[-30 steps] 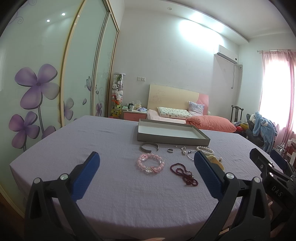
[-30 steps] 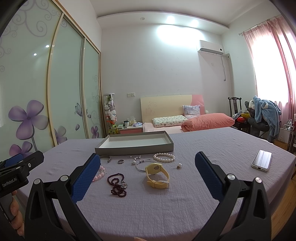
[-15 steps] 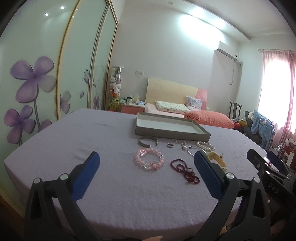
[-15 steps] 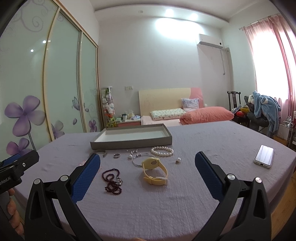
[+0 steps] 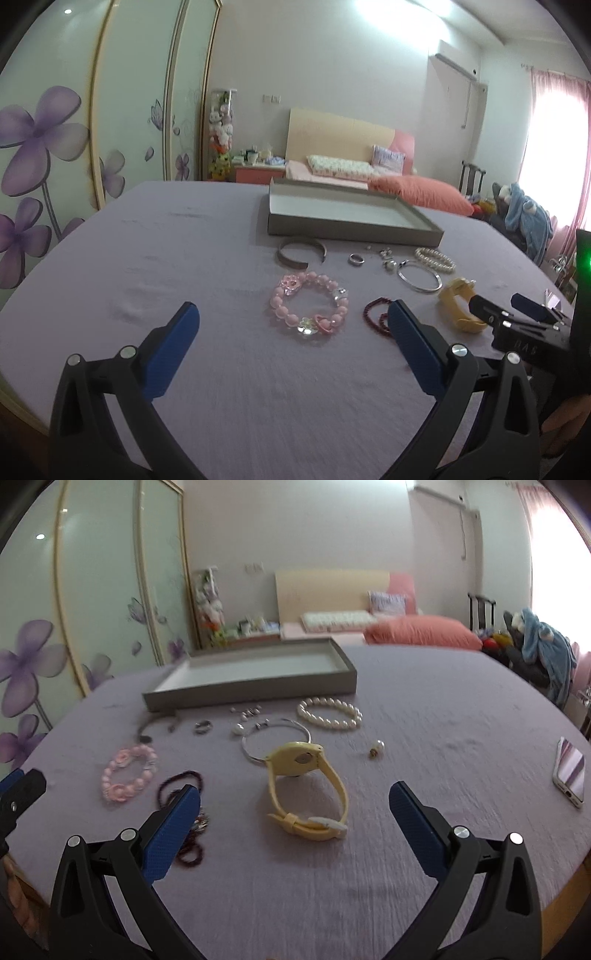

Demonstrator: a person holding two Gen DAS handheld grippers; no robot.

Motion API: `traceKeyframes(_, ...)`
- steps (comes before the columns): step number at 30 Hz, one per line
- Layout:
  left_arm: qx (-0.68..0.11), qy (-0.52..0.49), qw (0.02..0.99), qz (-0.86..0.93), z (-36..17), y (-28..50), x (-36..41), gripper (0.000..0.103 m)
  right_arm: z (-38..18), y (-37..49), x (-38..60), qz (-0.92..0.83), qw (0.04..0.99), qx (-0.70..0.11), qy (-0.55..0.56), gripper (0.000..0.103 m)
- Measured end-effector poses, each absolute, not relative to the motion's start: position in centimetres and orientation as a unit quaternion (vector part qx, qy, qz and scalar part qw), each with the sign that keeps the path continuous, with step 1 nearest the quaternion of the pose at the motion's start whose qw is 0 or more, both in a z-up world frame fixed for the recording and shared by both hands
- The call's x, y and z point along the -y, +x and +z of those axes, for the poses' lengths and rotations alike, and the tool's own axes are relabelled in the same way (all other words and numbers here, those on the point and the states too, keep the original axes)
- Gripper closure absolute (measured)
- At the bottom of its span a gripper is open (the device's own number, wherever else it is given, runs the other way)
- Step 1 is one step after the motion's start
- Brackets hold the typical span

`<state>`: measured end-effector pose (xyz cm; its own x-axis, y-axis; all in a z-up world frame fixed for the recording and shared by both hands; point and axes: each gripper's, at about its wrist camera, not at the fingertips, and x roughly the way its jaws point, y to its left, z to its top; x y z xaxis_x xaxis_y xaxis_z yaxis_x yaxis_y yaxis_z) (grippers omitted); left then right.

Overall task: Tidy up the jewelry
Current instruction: 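Grasp the yellow watch with the right tool while the left tool grasps the pink bead bracelet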

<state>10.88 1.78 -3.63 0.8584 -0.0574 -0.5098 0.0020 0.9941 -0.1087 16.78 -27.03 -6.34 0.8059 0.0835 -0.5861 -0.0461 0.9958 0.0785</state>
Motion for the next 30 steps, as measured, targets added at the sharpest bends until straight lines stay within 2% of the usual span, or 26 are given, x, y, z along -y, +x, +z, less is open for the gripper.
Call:
traceKeyframes(6,-0.282,-0.053,0.958,-0.01,-4.4,13.2,-2.2,0.004,-7.2,19.2,26.8,0.013,0.935,-0.356,0.002,0.002)
traceKeyframes(9,-0.29,-0.046,0.956,-0.008,-4.5,13.8,-2.2,0.004,-7.7,19.9,26.7,0.018,0.926,-0.378,0.0,0.008)
traceKeyframes(11,-0.295,-0.042,0.955,-0.008,-4.7,14.2,-2.1,0.004,-8.2,20.5,26.6,0.023,0.919,-0.394,0.002,0.023)
traceKeyframes(12,-0.298,-0.041,0.954,-0.009,-4.8,14.4,-2.0,0.004,-8.3,20.7,26.7,0.026,0.916,-0.4,0.004,0.028)
traceKeyframes(14,-0.303,-0.039,0.952,-0.01,-5.0,14.9,-2.0,0.004,-8.9,21.2,27.0,0.031,0.909,-0.416,0.012,0.048)
traceKeyframes(15,-0.305,-0.038,0.952,-0.01,-5.1,15.1,-2.0,0.004,-8.8,21.2,27.1,0.033,0.91,-0.414,0.012,0.049)
traceKeyframes(17,-0.31,-0.034,0.95,-0.01,-5.3,15.5,-1.8,0.004,-8.7,21.4,27.2,0.04,0.909,-0.415,0.009,0.06)
traceKeyframes(28,-0.366,-0.034,0.93,-0.026,-6.2,18.9,-1.4,0.004,-8.5,23.0,27.8,0.055,0.904,-0.423,-0.011,0.064)
traceKeyframes(30,-0.374,-0.038,0.926,-0.03,-6.2,19.6,-1.5,0.007,-8.4,23.1,27.8,0.058,0.903,-0.424,-0.013,0.064)
